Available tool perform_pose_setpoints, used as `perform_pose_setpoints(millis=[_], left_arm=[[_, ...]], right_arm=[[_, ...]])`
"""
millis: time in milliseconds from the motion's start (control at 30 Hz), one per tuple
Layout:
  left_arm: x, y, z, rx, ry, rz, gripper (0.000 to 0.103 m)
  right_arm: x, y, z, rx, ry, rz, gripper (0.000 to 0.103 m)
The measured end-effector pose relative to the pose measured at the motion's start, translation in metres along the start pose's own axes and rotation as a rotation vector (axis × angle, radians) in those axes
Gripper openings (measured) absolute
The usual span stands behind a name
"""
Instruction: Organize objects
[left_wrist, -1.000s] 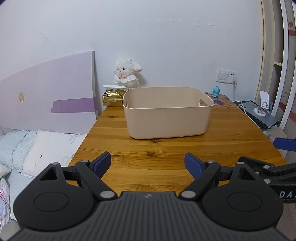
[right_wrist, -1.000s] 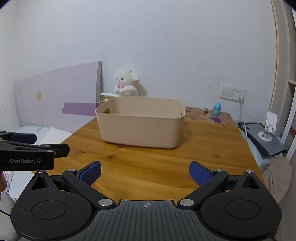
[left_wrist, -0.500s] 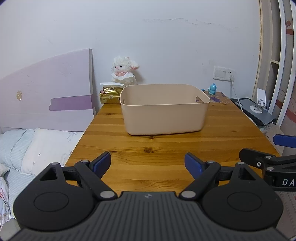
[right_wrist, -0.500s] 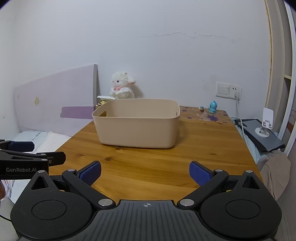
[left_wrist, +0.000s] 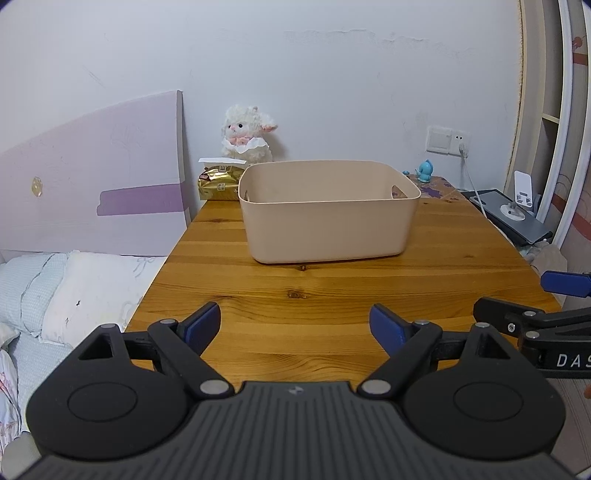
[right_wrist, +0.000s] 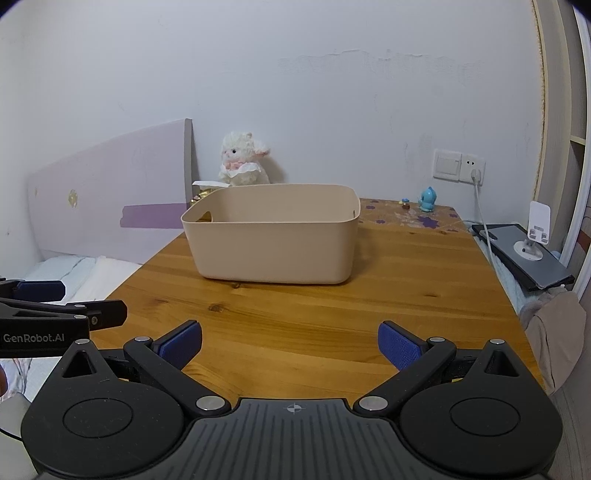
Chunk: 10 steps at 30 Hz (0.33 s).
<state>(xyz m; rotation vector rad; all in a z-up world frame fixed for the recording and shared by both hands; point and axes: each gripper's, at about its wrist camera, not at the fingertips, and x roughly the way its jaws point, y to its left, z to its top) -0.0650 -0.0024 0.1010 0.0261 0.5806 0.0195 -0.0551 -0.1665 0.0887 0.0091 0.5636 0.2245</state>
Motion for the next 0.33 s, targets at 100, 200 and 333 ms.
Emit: perform_pose_setpoints(millis=[100,200,333], left_arm=[[0.0015,-0.0007,0.0004,0.002,0.005,0.001,0.089],[0.0036,-0.0009,0.0006,0.005,0.01,-0.001,0.092],[0.0059,-0.0019,0.001,0.006,0.013,-0.005,0.094]], right_arm=[[0.002,-0.0008,0.0008,0.002,0.007,-0.003,0.103],[0.0045,-0.002,0.0007,0.004,0.014,-0.006,0.103],[0.0087,-0.004,0.0009,0.01,0.024,-0.008,0.103]])
